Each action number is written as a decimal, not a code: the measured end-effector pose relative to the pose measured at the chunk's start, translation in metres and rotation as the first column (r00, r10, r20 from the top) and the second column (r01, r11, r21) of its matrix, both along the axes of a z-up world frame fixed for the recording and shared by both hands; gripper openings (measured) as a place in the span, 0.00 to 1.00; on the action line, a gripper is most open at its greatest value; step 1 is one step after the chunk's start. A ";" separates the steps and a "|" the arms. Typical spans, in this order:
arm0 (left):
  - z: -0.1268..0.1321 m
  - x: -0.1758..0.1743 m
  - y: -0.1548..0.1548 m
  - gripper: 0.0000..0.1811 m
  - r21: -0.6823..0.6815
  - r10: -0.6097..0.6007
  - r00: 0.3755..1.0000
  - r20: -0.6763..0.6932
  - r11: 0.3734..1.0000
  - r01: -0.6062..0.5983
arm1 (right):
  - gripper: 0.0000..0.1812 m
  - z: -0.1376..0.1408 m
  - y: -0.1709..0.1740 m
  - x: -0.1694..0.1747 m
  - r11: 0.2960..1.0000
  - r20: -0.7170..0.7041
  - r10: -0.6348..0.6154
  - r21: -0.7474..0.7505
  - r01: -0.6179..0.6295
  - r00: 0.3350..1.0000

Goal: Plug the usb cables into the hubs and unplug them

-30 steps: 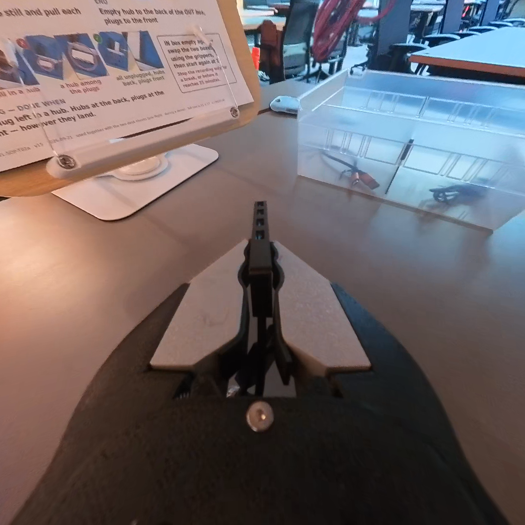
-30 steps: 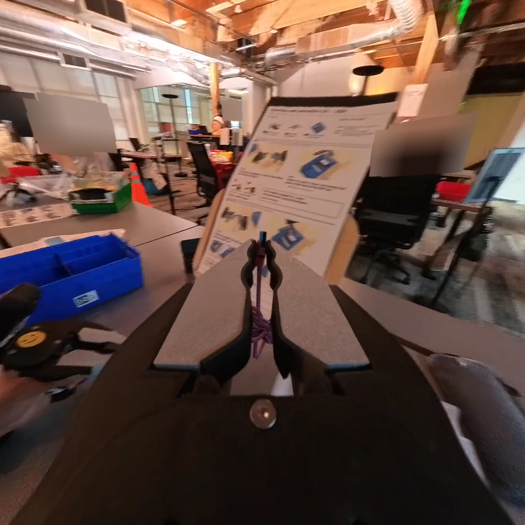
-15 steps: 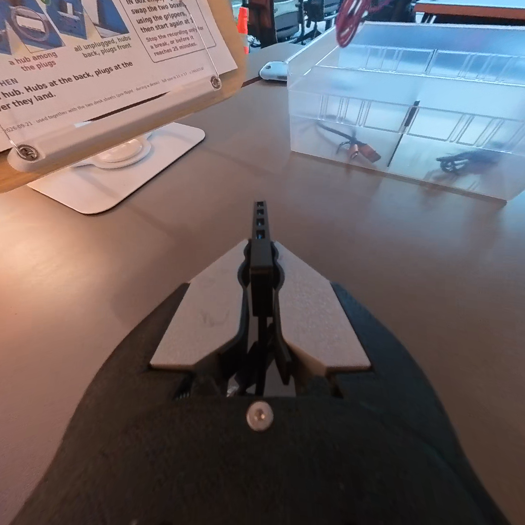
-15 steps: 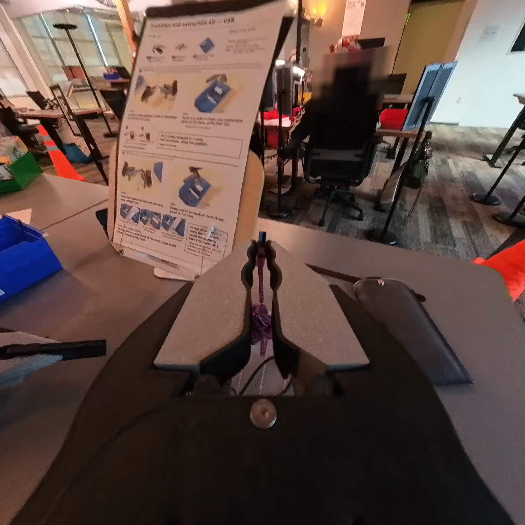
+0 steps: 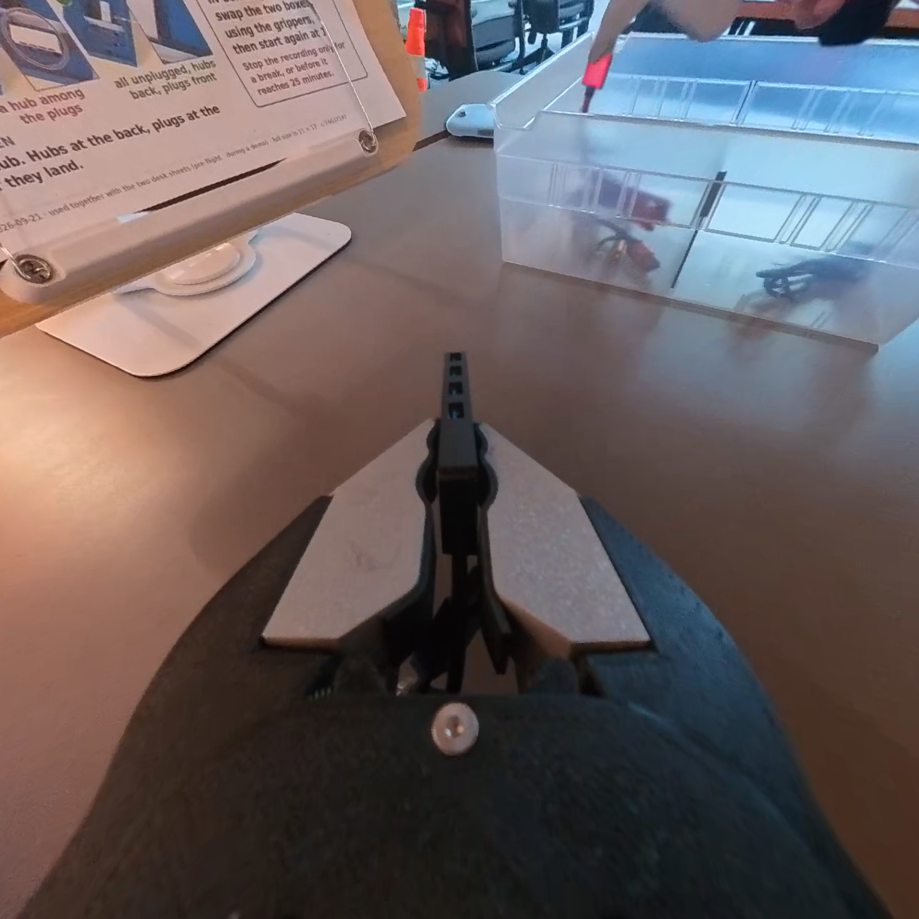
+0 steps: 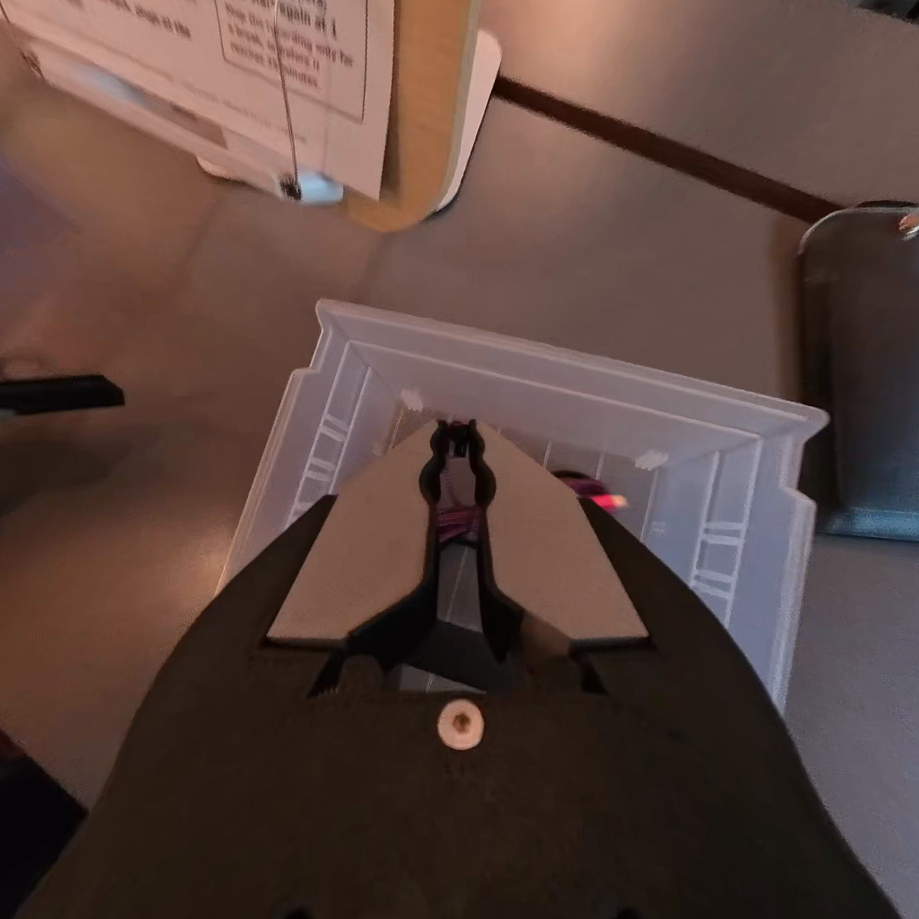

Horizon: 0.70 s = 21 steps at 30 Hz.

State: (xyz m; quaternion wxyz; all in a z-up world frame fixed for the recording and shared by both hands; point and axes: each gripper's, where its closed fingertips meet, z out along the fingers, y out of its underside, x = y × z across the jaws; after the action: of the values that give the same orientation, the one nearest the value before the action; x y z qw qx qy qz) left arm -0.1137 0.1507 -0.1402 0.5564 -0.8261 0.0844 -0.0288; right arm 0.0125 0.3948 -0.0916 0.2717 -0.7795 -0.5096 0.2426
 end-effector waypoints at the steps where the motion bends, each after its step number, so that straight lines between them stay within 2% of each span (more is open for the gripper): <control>1: 0.000 0.000 0.000 0.05 0.000 -0.002 1.000 -0.002 1.000 0.002 | 0.02 -0.006 -0.005 0.000 1.000 0.042 0.020 -0.021 -0.019 0.999; 3: 0.000 0.001 0.000 0.05 0.001 -0.002 1.000 -0.003 1.000 0.002 | 0.02 -0.023 -0.016 0.001 0.996 0.136 0.072 -0.070 -0.063 0.988; 5: 0.001 0.000 0.000 0.05 0.004 -0.001 1.000 0.000 1.000 0.001 | 0.02 -0.036 -0.020 0.003 0.995 0.209 0.091 -0.058 -0.081 0.974; 8: 0.001 0.000 0.000 0.05 0.005 -0.002 1.000 0.003 1.000 0.002 | 0.03 -0.043 -0.027 -0.003 0.992 0.203 0.109 -0.086 -0.093 0.973; 11: 0.000 0.001 0.000 0.05 0.001 -0.004 1.000 0.001 1.000 0.004 | 0.08 -0.038 -0.033 -0.009 0.988 0.165 0.127 -0.108 -0.110 0.978; 14: 0.002 0.003 0.000 0.05 0.010 -0.013 1.000 0.012 1.000 0.013 | 0.14 -0.021 -0.031 -0.012 0.992 0.122 0.123 -0.049 -0.118 0.985; 17: 0.003 0.003 -0.001 0.05 0.015 -0.018 1.000 0.019 1.000 0.018 | 0.14 -0.005 -0.036 -0.013 0.990 0.080 0.140 -0.028 -0.138 0.987; 21: 0.002 0.004 0.000 0.05 0.011 -0.017 1.000 0.009 1.000 0.017 | 0.13 -0.005 -0.038 -0.009 0.990 0.097 0.141 -0.018 -0.140 0.985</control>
State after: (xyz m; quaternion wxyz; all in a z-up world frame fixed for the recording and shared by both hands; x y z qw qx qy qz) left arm -0.1099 0.1505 -0.1382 0.5609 -0.8222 0.0892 -0.0367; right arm 0.0035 0.3570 -0.0971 0.2244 -0.7540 -0.5748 0.2255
